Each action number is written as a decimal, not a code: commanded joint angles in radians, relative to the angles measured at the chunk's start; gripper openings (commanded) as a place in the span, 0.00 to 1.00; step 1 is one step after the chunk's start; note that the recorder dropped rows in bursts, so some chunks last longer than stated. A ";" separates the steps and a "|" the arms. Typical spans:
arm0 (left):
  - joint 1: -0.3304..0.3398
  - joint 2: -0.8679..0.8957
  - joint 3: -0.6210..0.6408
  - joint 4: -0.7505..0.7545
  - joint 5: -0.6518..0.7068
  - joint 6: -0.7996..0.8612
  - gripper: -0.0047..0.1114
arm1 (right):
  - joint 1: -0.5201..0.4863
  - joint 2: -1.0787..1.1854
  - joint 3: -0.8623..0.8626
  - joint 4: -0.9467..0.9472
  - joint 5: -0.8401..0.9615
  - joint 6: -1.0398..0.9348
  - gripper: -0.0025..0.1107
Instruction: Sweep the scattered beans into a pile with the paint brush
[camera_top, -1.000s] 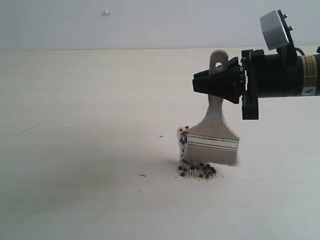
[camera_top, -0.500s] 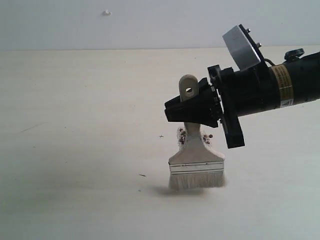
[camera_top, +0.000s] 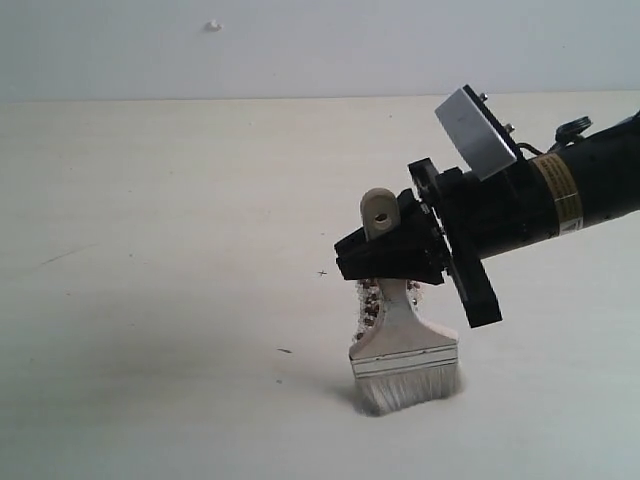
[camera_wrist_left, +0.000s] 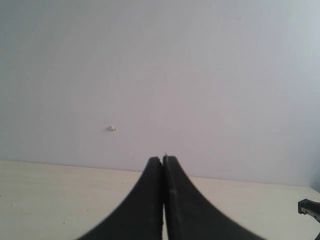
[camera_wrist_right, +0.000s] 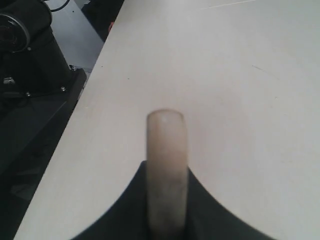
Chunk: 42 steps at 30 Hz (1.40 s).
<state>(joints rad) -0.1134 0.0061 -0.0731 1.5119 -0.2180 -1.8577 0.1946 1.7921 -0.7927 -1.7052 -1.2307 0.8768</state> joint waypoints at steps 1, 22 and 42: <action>0.001 -0.006 0.005 0.004 0.003 -0.003 0.04 | -0.034 0.053 -0.003 0.010 0.010 -0.074 0.02; 0.001 -0.006 0.005 0.004 0.003 -0.003 0.04 | -0.075 0.172 -0.170 0.104 0.010 -0.147 0.02; 0.001 -0.006 0.005 0.004 0.003 -0.003 0.04 | -0.075 0.106 -0.273 0.141 0.010 0.238 0.02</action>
<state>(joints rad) -0.1134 0.0061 -0.0731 1.5119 -0.2180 -1.8577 0.1258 1.9243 -1.0604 -1.6177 -1.2178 1.0612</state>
